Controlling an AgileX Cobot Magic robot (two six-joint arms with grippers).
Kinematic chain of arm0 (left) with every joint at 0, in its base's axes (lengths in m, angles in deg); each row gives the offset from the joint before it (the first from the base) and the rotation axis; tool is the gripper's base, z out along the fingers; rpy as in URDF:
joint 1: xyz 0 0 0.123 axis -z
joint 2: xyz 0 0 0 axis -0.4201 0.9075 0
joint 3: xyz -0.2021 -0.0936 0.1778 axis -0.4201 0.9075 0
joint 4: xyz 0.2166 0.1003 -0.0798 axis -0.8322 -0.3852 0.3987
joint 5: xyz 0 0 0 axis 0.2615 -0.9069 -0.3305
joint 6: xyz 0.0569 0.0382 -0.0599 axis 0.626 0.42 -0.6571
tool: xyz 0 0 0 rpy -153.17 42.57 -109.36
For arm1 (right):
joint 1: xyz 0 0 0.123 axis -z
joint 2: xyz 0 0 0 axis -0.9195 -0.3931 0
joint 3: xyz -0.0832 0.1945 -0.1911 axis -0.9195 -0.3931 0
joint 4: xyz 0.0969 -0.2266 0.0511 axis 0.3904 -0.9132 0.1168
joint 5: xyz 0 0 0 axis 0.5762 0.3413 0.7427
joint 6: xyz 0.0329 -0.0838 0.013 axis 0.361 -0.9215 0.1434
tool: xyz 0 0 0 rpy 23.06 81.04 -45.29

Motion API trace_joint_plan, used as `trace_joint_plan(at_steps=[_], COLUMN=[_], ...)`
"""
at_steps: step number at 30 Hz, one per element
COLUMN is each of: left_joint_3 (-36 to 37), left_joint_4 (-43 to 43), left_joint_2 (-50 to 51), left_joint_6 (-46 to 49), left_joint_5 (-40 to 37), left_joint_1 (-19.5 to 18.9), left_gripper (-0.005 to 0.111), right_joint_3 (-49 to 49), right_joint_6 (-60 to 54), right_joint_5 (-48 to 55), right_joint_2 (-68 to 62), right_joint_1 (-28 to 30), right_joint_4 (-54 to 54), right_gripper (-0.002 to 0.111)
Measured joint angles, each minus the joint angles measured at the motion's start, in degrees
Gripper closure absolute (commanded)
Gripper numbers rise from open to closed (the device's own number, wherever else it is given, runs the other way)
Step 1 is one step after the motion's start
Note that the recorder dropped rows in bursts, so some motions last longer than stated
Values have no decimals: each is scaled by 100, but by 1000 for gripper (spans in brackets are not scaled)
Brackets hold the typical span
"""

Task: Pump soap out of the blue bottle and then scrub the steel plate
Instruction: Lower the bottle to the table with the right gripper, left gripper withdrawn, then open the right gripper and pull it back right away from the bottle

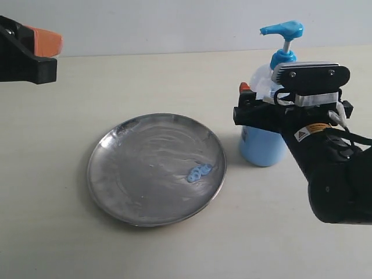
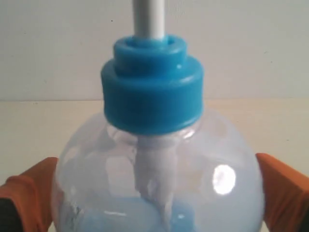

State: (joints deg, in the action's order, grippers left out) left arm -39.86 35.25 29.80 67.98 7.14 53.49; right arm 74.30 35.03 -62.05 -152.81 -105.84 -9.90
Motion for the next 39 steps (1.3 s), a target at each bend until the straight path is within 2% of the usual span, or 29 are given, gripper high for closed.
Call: trace_joint_plan(at_steps=[11, 15, 19, 21, 23, 25, 28, 29, 30, 32, 39], left_joint_3=[0, 0, 30, 42, 42, 42, 42, 42, 42, 42, 42], left_joint_4=[0, 0, 0, 0, 0, 0, 0, 0, 0, 0, 0], left_joint_2=[11, 81, 138, 138, 138, 138, 138, 138, 138, 138, 142], left_joint_6=[0, 0, 0, 0, 0, 0, 0, 0, 0, 0, 0], left_joint_5=[0, 0, 0, -11, -45, -115, -166, -190, -203, -210, -239], left_joint_1=[0, 0, 0, 0, 0, 0, 0, 0, 0, 0, 0], left_gripper=[107, 107, 107, 107, 107, 107, 107, 107, 107, 107, 107], right_joint_3=[-10, -10, -10, -10, -10, -10, -10, -10, -10, -10, 388], right_joint_6=[-1220, -2307, -3293, -3987, -5064, -5484, -5572, -5456, -5325, -4549, -1422], right_joint_5=[2076, 2906, 4113, 4701, 5481, 6065, 6720, 7059, 7264, 7960, 9740], right_joint_2=[1456, 1952, 2448, 2670, 2854, 2950, 2986, 2986, 2986, 2986, 2989], right_joint_1=[0, 0, 0, 0, 0, 0, 0, 0, 0, 0, 0], right_joint_4=[642, 1671, 2448, 3163, 4290, 4856, 5054, 4986, 4838, 3867, -526], right_gripper=[7, 8, 8, 10, 18, 32, 54, 59, 71, 82, 108])
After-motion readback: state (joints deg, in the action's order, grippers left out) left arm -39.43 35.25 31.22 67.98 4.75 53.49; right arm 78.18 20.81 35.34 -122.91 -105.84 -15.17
